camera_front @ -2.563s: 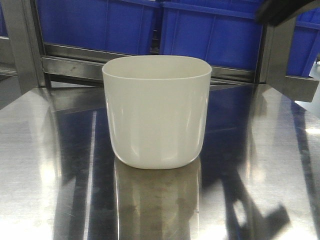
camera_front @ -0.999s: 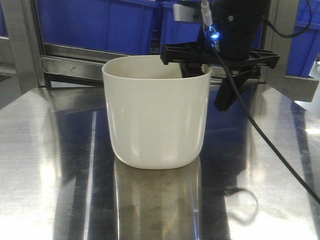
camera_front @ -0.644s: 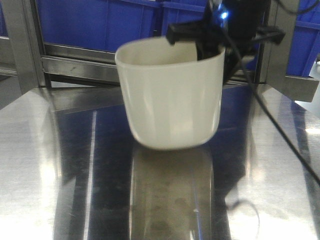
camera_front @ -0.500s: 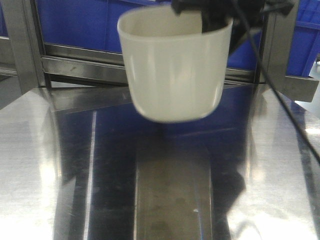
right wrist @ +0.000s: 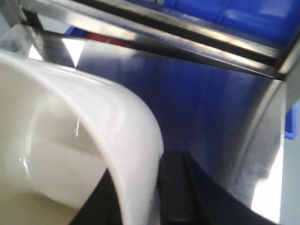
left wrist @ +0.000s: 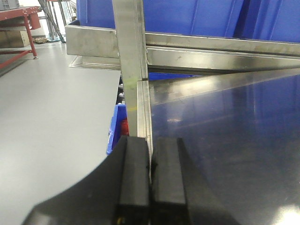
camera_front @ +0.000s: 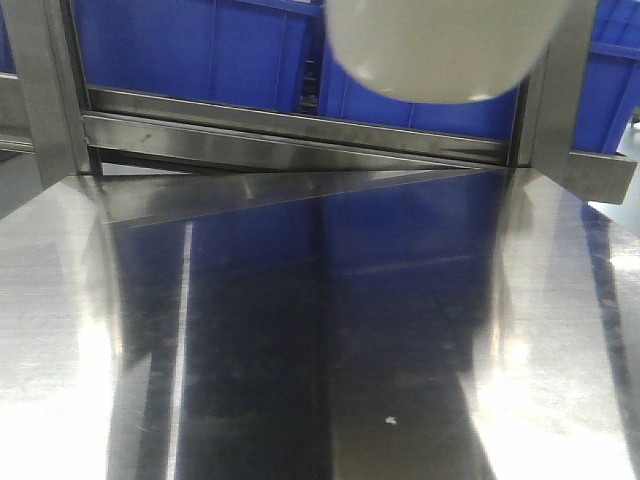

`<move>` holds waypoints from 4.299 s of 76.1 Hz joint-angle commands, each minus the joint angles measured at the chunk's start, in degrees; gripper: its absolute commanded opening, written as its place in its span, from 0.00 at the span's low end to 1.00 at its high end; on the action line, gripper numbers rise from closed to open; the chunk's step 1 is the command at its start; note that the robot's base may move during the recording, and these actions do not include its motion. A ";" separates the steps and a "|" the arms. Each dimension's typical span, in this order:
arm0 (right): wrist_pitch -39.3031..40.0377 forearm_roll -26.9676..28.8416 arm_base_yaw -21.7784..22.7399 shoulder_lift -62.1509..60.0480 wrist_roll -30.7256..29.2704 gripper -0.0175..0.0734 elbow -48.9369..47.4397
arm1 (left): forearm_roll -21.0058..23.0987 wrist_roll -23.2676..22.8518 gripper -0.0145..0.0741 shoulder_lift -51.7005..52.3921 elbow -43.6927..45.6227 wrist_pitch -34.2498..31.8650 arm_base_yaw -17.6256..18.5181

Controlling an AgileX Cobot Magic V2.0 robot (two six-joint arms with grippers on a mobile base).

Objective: Move white bin to right shelf second layer
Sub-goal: 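Close the right gripper on the bin rim and lift it up, then hold the lifted bin in the right gripper while the base backs away, then drive the base away from the table, carrying the bin in the right gripper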

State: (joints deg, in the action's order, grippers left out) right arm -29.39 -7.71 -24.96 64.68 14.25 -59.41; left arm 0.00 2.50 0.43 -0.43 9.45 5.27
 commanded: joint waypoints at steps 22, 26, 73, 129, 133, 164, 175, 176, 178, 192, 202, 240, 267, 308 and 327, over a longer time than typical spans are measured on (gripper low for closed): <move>13.67 -0.77 6.88 -19.76 -0.09 0.25 19.62 | 0.00 -0.30 0.26 0.80 -2.11 -5.01 0.33; 15.37 -0.77 6.88 -20.94 -0.09 0.25 20.91 | 0.00 -0.30 0.26 0.80 -2.11 -5.01 0.33; 18.63 -0.77 6.88 -22.06 -0.09 0.25 22.61 | 0.00 -0.30 0.26 0.80 -2.11 -5.01 0.33; 18.63 -0.77 6.88 -22.06 -0.09 0.25 22.61 | 0.00 -0.30 0.26 0.80 -2.11 -5.01 0.33; 18.63 -0.77 6.88 -22.06 -0.09 0.25 22.61 | 0.00 -0.30 0.26 0.80 -2.11 -5.01 0.33; 18.63 -0.77 6.88 -22.06 -0.09 0.25 22.61 | 0.00 -0.30 0.26 0.80 -2.11 -5.01 0.33; 18.63 -0.77 6.88 -22.06 -0.09 0.25 22.61 | 0.00 -0.30 0.26 0.80 -2.11 -5.01 0.33; 18.63 -0.77 6.88 -22.06 -0.09 0.25 22.61 | 0.00 -0.30 0.26 0.80 -2.11 -5.01 0.33; 18.63 -0.77 6.88 -22.06 -0.09 0.25 22.61 | 0.00 -0.30 0.26 0.80 -2.11 -5.01 0.33; 18.63 -0.77 6.88 -22.06 -0.09 0.25 22.61 | 0.00 -0.30 0.26 0.80 -2.11 -5.01 0.33; 18.63 -0.77 6.88 -22.06 -0.09 0.25 22.61 | 0.00 -0.30 0.26 0.80 -2.11 -5.01 0.33; 18.63 -0.77 6.88 -22.06 -0.09 0.25 22.61 | 0.00 -0.30 0.26 0.80 -2.11 -5.01 0.33; 18.36 -0.77 6.88 -22.06 -0.09 0.25 22.61 | 0.00 -0.30 0.26 0.80 -2.11 -5.01 0.33; 18.35 -0.77 6.88 -21.87 -0.09 0.25 22.61 | 0.00 -0.30 0.26 0.80 -2.11 -5.01 0.33; 18.35 -0.77 6.88 -21.87 -0.09 0.25 22.61 | 0.00 -0.30 0.26 0.80 -2.11 -5.01 0.33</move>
State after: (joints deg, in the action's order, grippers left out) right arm -16.91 -7.84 -18.49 43.13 14.14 -35.05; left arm 0.00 2.50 0.43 -0.43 9.45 5.27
